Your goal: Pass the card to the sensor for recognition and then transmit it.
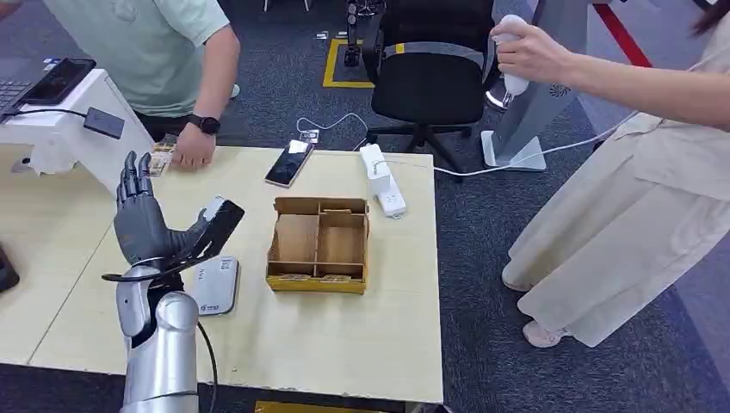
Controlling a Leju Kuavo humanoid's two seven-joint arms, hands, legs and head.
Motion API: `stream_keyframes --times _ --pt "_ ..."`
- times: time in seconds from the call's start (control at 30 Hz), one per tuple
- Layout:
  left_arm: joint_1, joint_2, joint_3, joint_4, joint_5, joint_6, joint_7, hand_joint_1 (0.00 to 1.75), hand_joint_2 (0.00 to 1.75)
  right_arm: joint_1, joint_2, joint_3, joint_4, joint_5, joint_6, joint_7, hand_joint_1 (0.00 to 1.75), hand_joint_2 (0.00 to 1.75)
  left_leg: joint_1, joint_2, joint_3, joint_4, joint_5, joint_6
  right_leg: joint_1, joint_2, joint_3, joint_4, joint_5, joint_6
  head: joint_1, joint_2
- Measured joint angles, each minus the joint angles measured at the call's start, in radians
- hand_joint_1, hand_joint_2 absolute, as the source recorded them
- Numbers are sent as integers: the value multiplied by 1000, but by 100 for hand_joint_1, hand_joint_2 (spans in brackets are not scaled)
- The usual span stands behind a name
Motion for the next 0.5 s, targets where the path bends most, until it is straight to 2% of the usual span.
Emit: stream_keyframes --times 0.17,0.5 --pt "2 0 -2 -5 2 5 -4 0 175 0 0 0 0 0 0 0 0 0 0 0 0 0 0 0 0 0 0 0 0 0 0 0" --pt "72 24 -34 -45 -12 39 -79 0 175 0 0 -2 3 0 -14 -3 0 0 0 0 0 0 0 0 0 0 0 0 0 0 0 0"
